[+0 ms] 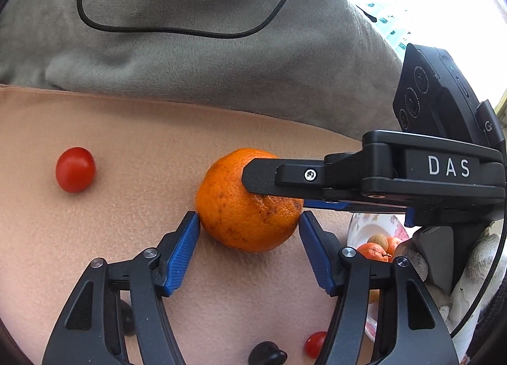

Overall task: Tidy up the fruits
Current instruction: 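Close both grippers around the large tangerine from two sides, then lift the large tangerine with both grippers and carry it over the plate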

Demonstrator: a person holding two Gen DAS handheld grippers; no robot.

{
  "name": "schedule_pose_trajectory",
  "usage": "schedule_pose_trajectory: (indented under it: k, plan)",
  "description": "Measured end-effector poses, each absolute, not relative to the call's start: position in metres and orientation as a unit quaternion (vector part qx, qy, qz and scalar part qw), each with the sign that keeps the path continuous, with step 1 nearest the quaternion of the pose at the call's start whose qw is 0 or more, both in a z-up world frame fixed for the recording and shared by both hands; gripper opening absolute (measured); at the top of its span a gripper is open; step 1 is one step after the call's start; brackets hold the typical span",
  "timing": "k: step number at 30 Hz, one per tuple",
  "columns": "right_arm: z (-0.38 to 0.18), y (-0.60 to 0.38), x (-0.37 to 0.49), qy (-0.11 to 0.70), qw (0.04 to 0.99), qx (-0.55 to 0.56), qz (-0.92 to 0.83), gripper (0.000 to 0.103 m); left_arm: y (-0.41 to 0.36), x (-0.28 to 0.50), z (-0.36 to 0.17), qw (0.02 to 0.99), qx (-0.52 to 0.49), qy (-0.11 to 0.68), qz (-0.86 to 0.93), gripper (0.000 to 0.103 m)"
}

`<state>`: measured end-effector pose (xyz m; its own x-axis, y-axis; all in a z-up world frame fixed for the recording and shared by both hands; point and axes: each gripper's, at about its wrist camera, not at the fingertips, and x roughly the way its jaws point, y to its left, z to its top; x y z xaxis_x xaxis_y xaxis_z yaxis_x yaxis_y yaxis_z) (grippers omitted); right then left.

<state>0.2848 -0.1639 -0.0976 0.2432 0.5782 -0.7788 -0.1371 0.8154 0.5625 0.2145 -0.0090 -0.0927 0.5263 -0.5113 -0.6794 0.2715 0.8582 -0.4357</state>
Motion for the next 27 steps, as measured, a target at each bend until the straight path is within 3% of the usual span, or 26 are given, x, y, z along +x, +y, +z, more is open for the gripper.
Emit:
schedule_pose_trajectory:
  k: [27]
  plan:
    - [-0.045, -0.187, 0.233, 0.520, 0.797, 0.171, 0.253, 0.065, -0.024, 0.155, -0.045, 0.887, -0.112, 0.383, -0.234, 0.063]
